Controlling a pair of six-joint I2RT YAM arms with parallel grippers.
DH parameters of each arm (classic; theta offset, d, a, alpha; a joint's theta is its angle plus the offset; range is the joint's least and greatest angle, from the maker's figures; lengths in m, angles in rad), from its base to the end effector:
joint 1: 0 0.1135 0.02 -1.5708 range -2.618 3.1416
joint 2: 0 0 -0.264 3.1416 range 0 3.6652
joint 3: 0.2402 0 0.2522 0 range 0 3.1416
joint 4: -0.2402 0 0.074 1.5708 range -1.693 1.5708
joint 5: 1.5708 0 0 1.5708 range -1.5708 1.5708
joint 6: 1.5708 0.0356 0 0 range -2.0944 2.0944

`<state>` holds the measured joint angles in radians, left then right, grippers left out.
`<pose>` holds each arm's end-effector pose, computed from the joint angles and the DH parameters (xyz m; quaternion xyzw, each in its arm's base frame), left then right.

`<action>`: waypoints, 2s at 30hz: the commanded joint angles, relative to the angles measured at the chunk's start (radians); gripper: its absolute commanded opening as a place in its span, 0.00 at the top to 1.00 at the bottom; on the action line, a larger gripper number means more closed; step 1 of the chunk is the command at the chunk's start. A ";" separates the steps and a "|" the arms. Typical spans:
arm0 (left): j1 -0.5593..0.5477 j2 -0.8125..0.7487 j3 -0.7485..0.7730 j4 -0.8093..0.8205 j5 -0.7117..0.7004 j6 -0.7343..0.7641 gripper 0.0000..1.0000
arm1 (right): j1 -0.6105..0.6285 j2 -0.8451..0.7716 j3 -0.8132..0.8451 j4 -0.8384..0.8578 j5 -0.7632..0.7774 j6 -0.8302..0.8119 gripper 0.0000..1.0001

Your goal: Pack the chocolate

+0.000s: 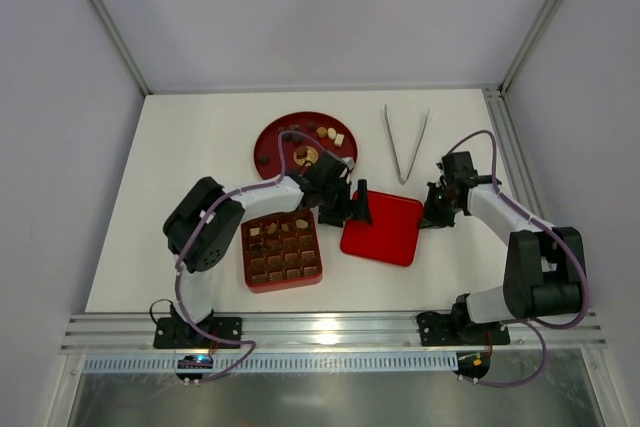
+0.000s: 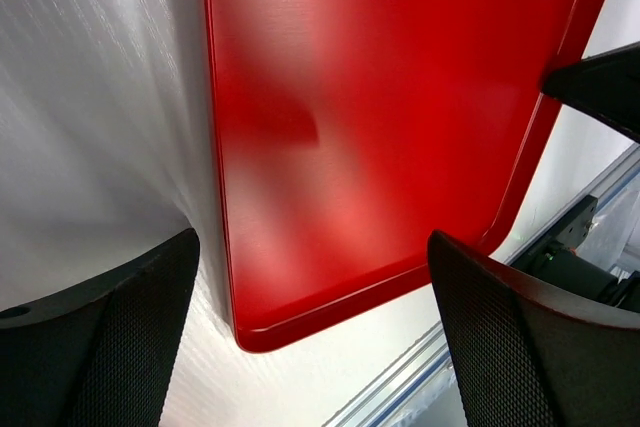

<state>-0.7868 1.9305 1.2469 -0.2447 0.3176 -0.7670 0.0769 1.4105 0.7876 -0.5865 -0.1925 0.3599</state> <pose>0.2783 -0.2949 0.1661 0.0592 0.9364 -0.3256 0.1171 0.2491 0.0260 0.1780 0.1210 0.9718 0.1310 0.1542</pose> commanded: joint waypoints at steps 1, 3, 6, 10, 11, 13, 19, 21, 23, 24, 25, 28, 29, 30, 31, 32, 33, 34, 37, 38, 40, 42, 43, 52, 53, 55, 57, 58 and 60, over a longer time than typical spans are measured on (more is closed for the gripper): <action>0.006 0.027 0.009 0.070 0.044 -0.025 0.09 | -0.015 -0.035 0.025 -0.004 -0.057 -0.015 0.96; 0.006 0.035 0.002 0.099 0.061 -0.032 0.14 | -0.025 -0.035 0.019 0.001 -0.071 -0.018 0.96; 0.006 0.039 -0.012 0.143 0.083 -0.051 0.20 | -0.032 -0.030 0.019 0.005 -0.079 -0.018 0.96; 0.006 0.035 -0.017 0.166 0.103 -0.060 0.32 | -0.034 -0.022 0.018 0.014 -0.087 -0.015 0.96; 0.006 0.024 -0.017 0.171 0.107 -0.060 0.35 | -0.032 -0.019 0.018 0.017 -0.091 -0.015 0.96; 0.006 0.012 -0.017 0.177 0.112 -0.061 0.37 | -0.031 -0.019 0.016 0.023 -0.097 -0.012 0.96; 0.006 -0.034 -0.017 0.179 0.118 -0.064 0.44 | -0.032 -0.019 0.009 0.033 -0.111 -0.006 0.96; 0.008 -0.042 -0.017 0.177 0.124 -0.068 0.50 | -0.031 -0.024 0.006 0.036 -0.117 -0.004 0.96; 0.006 -0.047 -0.018 0.179 0.132 -0.072 0.55 | -0.031 -0.031 0.004 0.039 -0.117 -0.003 0.96; 0.009 -0.051 -0.018 0.177 0.133 -0.075 0.58 | -0.032 -0.031 0.004 0.037 -0.117 -0.004 0.96; 0.008 -0.051 -0.020 0.180 0.136 -0.077 0.62 | -0.032 -0.034 0.002 0.037 -0.116 -0.006 0.96; 0.009 -0.059 -0.018 0.180 0.146 -0.080 0.70 | -0.026 -0.045 -0.005 0.042 -0.119 -0.004 0.96; 0.009 -0.059 -0.018 0.179 0.147 -0.081 0.76 | -0.025 -0.053 -0.007 0.042 -0.119 -0.004 0.96; 0.009 -0.061 -0.018 0.182 0.152 -0.083 0.78 | -0.019 -0.056 -0.007 0.042 -0.117 -0.003 0.96; 0.008 -0.064 -0.018 0.180 0.156 -0.087 0.79 | -0.019 -0.061 -0.007 0.043 -0.113 -0.003 0.96; 0.009 -0.064 -0.018 0.180 0.159 -0.089 0.84 | -0.016 -0.068 -0.005 0.042 -0.108 -0.003 0.96; 0.009 -0.065 -0.020 0.180 0.164 -0.089 0.87 | -0.012 -0.073 -0.005 0.042 -0.102 -0.001 0.96; 0.009 -0.067 -0.020 0.180 0.166 -0.092 0.90 | -0.008 -0.079 -0.005 0.043 -0.098 0.001 0.96; 0.011 -0.073 -0.024 0.179 0.170 -0.097 1.00 | 0.015 -0.096 0.001 0.037 -0.067 0.002 0.96; 0.011 -0.074 -0.026 0.179 0.172 -0.101 1.00 | 0.021 -0.100 0.002 0.036 -0.041 0.002 0.96; 0.012 -0.076 -0.027 0.176 0.178 -0.104 1.00 | 0.041 -0.110 0.009 0.034 -0.013 0.001 0.93; 0.020 -0.085 -0.032 0.176 0.186 -0.117 1.00 | 0.057 -0.126 0.009 0.036 0.037 -0.003 0.86; 0.024 -0.091 -0.035 0.173 0.195 -0.120 1.00 | 0.066 -0.149 0.010 0.039 0.050 -0.006 0.79; 0.093 -0.156 -0.029 0.154 0.293 -0.186 1.00 | 0.293 -0.288 0.062 0.056 0.301 -0.056 0.51; 0.098 -0.162 -0.027 0.141 0.310 -0.195 1.00 | 0.320 -0.326 0.064 0.062 0.333 -0.067 0.49; 0.110 -0.180 -0.017 0.122 0.322 -0.207 1.00 | 0.415 -0.367 0.070 0.079 0.402 -0.101 0.46; 0.132 -0.195 -0.004 0.072 0.336 -0.210 1.00 | 0.501 -0.441 0.070 0.099 0.444 -0.143 0.41; 0.139 -0.212 -0.004 0.064 0.343 -0.219 1.00 | 0.533 -0.464 0.071 0.103 0.459 -0.163 0.40; 0.172 -0.229 -0.007 0.041 0.368 -0.229 1.00 | 0.620 -0.516 0.078 0.108 0.493 -0.200 0.36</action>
<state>-0.6464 1.7702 1.2057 -0.1635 0.6010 -0.9623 0.5964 0.9672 0.8173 -0.5312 0.1768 0.2462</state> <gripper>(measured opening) 0.112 0.625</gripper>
